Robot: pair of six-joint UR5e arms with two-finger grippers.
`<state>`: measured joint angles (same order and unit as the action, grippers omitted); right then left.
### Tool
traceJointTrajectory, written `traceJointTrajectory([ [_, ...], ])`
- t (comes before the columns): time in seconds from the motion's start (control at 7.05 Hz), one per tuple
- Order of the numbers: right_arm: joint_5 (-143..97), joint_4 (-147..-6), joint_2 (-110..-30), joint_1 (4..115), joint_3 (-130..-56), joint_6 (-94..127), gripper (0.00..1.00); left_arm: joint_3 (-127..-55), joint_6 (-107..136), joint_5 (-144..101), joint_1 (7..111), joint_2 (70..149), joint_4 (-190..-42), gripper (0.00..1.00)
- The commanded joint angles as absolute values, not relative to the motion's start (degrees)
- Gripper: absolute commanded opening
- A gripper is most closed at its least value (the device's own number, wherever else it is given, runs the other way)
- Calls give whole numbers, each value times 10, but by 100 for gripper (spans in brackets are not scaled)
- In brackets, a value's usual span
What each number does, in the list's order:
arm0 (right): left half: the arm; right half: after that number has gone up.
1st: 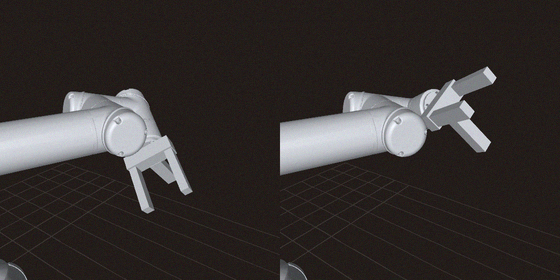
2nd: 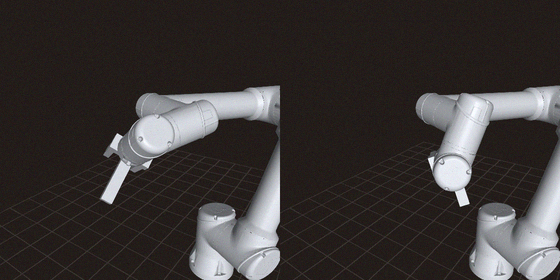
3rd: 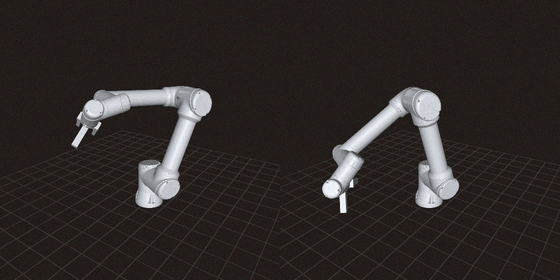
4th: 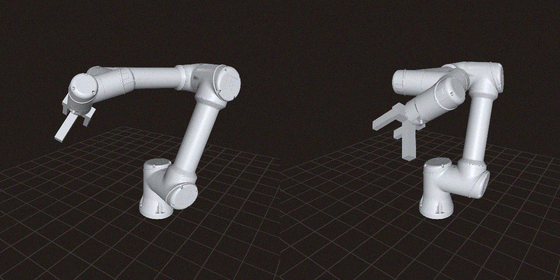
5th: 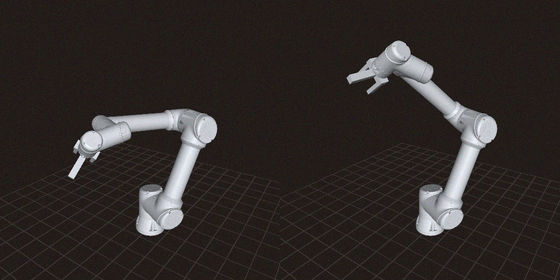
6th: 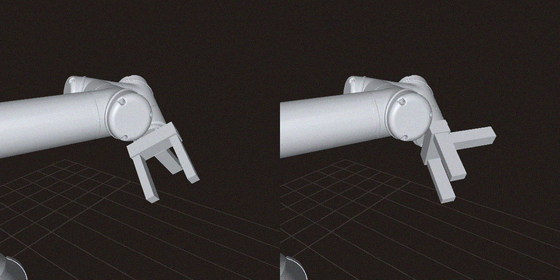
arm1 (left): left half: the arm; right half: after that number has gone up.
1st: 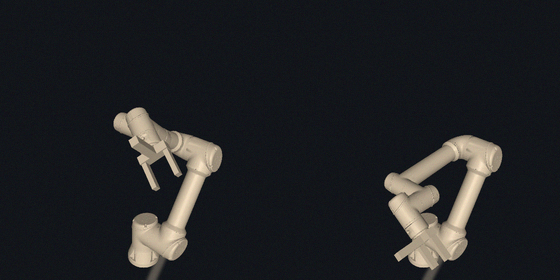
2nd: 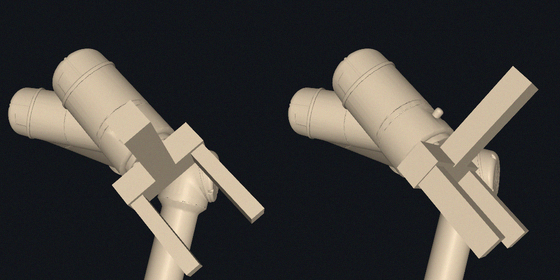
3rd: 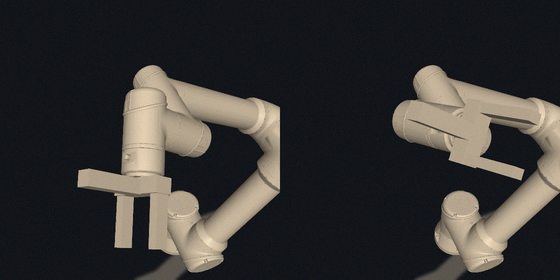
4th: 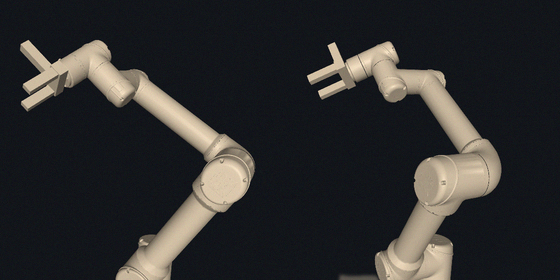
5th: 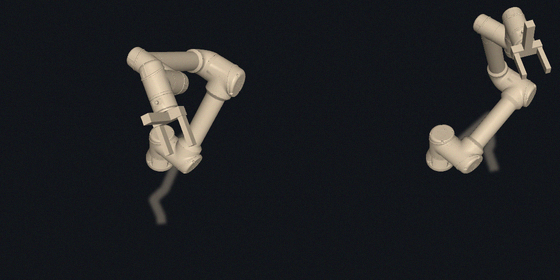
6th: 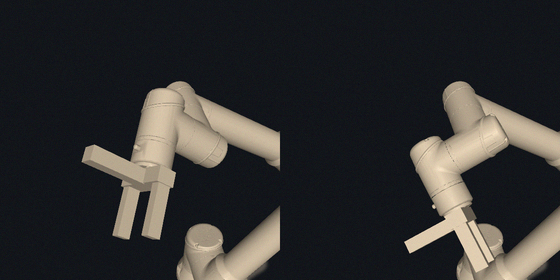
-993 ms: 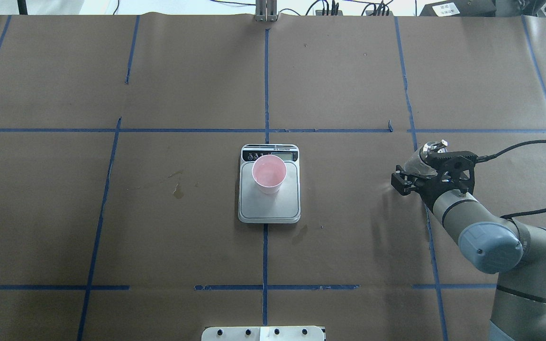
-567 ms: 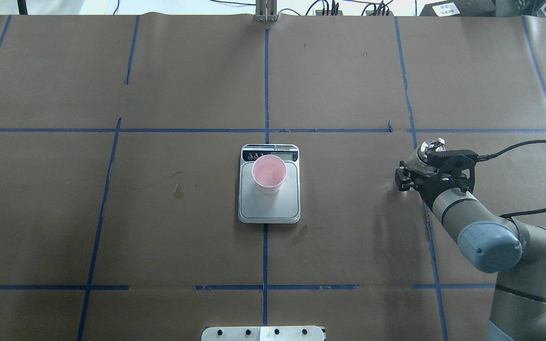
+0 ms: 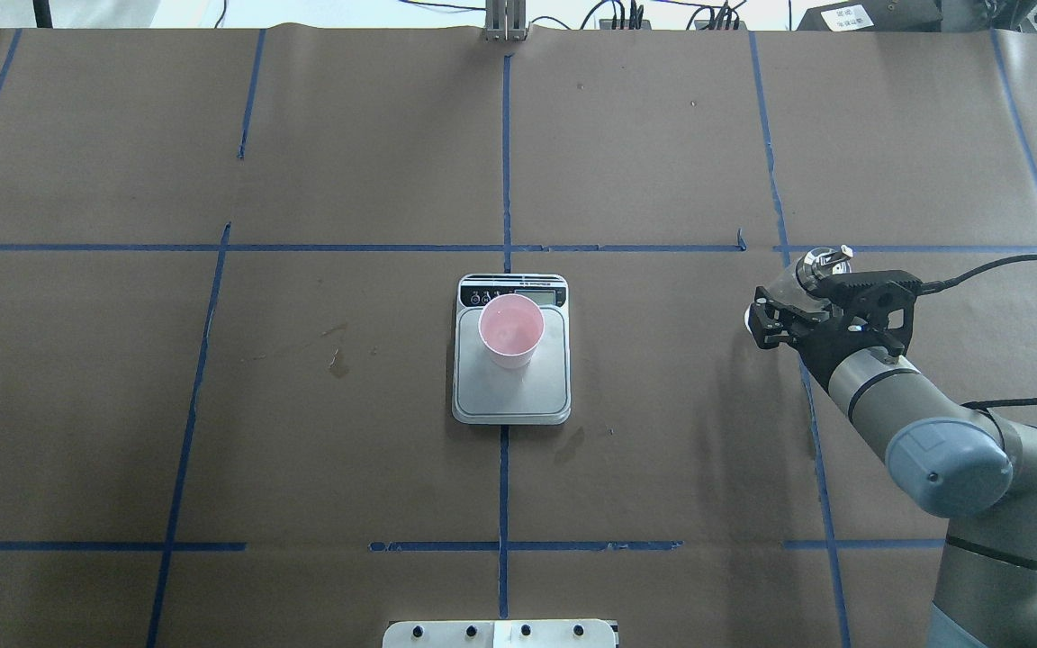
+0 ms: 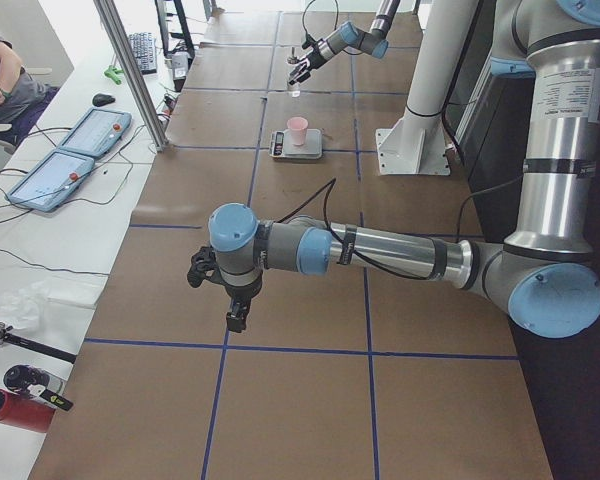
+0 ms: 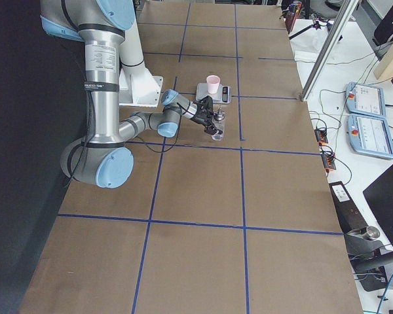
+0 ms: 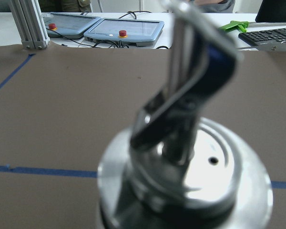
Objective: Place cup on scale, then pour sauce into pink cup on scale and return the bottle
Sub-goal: 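Close the right gripper around the glass bottle and lift it, then carry the bottle with the right gripper over the pink cup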
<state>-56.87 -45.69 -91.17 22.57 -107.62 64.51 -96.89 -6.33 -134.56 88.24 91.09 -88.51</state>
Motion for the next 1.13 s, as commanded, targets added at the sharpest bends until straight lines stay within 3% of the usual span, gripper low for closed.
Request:
traceJointTrajectory([
  [0.0,-570,-454,-911,249,-1095,482,0,-969,-63,-1346,882,911,-885,100],
  [0.85,-576,-467,-865,279,-1114,398,0,-967,-111,-1345,904,863,-918,100],
  [0.99,-577,-532,-838,282,-1118,350,0,-967,-112,-1345,904,863,-917,100],
])
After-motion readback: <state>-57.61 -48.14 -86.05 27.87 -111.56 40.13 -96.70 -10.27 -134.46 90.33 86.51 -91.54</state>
